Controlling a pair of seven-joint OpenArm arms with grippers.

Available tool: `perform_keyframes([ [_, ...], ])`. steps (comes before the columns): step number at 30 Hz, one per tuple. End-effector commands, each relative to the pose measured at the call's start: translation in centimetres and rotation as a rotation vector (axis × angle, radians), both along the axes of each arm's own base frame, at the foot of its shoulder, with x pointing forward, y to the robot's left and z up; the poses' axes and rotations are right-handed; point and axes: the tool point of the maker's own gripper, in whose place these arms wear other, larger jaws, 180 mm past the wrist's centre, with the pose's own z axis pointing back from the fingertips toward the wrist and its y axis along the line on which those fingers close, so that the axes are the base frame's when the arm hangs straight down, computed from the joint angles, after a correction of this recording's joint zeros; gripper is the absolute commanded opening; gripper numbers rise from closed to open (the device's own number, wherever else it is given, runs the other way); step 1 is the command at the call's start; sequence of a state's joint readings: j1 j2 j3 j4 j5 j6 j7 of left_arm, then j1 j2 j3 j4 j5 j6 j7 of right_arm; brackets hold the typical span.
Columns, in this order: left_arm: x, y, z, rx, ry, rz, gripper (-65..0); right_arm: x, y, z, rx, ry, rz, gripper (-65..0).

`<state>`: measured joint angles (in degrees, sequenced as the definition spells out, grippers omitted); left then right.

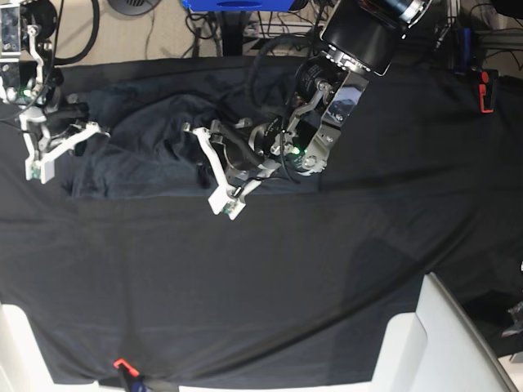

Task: Fold the T-shirt properly
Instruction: 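Release the fabric and lift the left gripper off the shirt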

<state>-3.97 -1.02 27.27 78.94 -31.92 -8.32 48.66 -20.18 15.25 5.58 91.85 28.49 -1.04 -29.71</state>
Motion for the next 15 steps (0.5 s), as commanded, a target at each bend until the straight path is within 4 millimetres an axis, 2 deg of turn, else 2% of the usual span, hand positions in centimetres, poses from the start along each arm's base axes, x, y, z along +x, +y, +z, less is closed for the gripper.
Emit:
perform_keyframes([
  [1, 0.68, -1.10, 1.33, -0.040, -0.031, -0.009, -55.0, 0.87, -0.57, 1.02, -0.012, -0.042, 0.000, -64.8],
  [12, 0.52, -0.87, 1.27, -0.030, -0.035, -0.020, -55.0, 0.91, -0.56, 1.04, -0.013, -0.042, 0.002, -64.8],
  [15, -0.15, -1.85, 1.37, -0.026, -0.043, -0.068, -55.0, 0.91, -0.56, 1.04, -0.013, -0.042, 0.002, -64.8],
])
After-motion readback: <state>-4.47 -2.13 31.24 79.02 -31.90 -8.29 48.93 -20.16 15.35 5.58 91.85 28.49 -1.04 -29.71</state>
